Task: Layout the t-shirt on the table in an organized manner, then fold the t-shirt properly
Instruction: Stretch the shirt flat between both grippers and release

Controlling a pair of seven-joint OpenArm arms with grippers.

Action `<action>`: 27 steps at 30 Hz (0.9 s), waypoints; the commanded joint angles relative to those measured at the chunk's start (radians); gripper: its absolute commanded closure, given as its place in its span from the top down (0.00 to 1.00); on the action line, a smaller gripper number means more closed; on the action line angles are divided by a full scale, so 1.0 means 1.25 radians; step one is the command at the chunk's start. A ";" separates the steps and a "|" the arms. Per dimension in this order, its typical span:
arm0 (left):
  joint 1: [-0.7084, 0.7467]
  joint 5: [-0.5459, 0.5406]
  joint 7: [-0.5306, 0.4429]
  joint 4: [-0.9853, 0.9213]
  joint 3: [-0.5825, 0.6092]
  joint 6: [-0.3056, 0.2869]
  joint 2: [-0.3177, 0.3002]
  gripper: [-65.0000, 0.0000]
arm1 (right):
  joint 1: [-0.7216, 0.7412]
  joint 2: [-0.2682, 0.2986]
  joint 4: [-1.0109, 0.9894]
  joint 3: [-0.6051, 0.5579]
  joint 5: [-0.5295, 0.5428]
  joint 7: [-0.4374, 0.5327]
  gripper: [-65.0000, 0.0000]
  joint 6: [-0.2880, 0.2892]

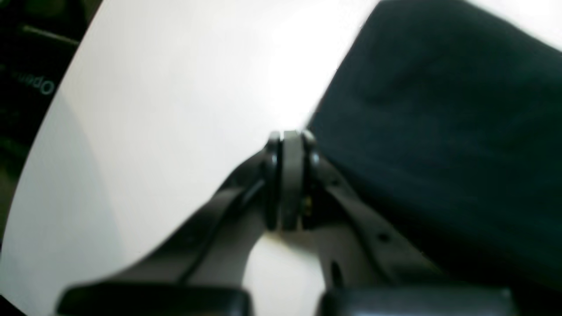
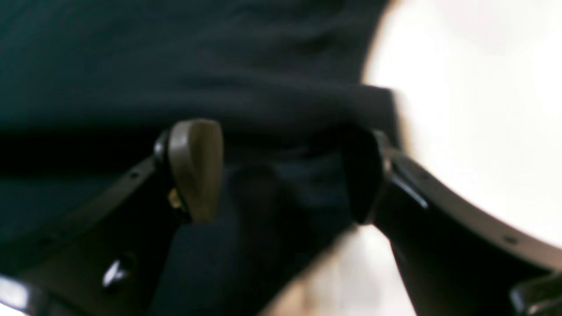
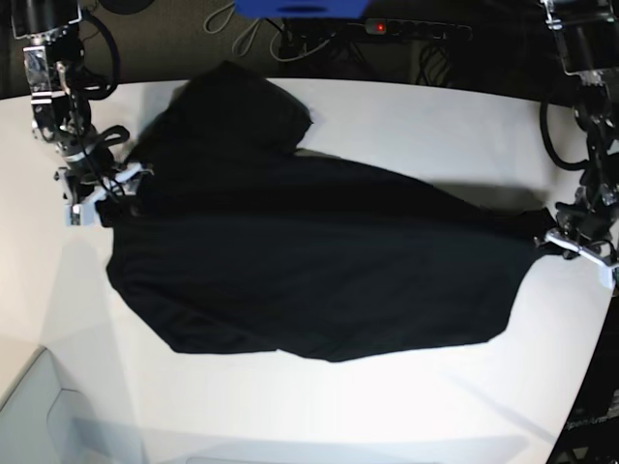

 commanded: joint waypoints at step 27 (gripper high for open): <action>-0.013 0.010 -0.019 0.148 -0.211 0.003 0.072 0.55 | -0.044 -0.142 0.118 -0.081 0.005 0.019 0.67 -0.003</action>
